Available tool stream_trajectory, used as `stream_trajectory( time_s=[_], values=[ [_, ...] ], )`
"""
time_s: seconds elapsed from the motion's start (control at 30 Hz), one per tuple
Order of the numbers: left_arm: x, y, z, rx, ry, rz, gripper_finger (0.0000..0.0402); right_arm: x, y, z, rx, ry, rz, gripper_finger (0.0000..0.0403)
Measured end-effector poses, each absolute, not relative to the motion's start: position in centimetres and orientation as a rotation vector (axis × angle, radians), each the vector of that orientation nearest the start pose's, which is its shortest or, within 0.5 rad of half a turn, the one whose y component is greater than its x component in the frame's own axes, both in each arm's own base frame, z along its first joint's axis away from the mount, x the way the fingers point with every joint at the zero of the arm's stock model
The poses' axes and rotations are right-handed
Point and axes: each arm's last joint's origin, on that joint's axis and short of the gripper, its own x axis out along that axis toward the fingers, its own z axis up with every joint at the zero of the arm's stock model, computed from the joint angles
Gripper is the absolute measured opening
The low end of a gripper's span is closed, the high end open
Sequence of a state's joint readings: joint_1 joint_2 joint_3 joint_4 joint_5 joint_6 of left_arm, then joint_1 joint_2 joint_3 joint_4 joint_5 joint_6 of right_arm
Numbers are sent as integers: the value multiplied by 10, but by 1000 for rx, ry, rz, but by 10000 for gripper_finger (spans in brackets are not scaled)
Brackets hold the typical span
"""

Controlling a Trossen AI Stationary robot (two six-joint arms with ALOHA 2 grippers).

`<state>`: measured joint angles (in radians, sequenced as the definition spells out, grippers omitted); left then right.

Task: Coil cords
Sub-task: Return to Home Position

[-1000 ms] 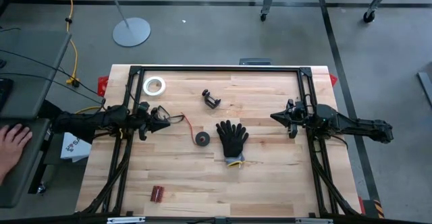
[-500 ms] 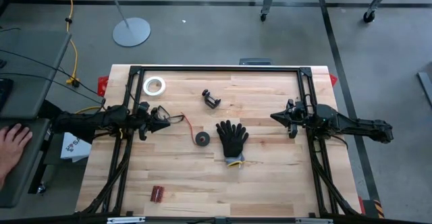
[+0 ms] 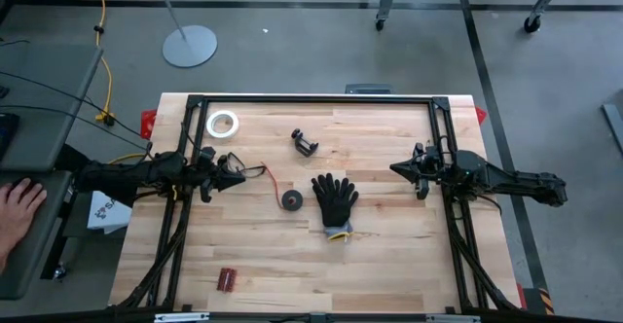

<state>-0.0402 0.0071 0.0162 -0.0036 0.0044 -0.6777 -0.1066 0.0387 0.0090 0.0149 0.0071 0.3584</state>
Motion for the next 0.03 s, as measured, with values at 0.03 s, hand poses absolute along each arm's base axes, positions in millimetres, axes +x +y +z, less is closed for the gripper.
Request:
stream_trajectory(
  time_s=[0.03],
  values=[
    [97,-4,168,-678,10,-45,1,99,-11,165,359,-6,-115,0]
  ],
)
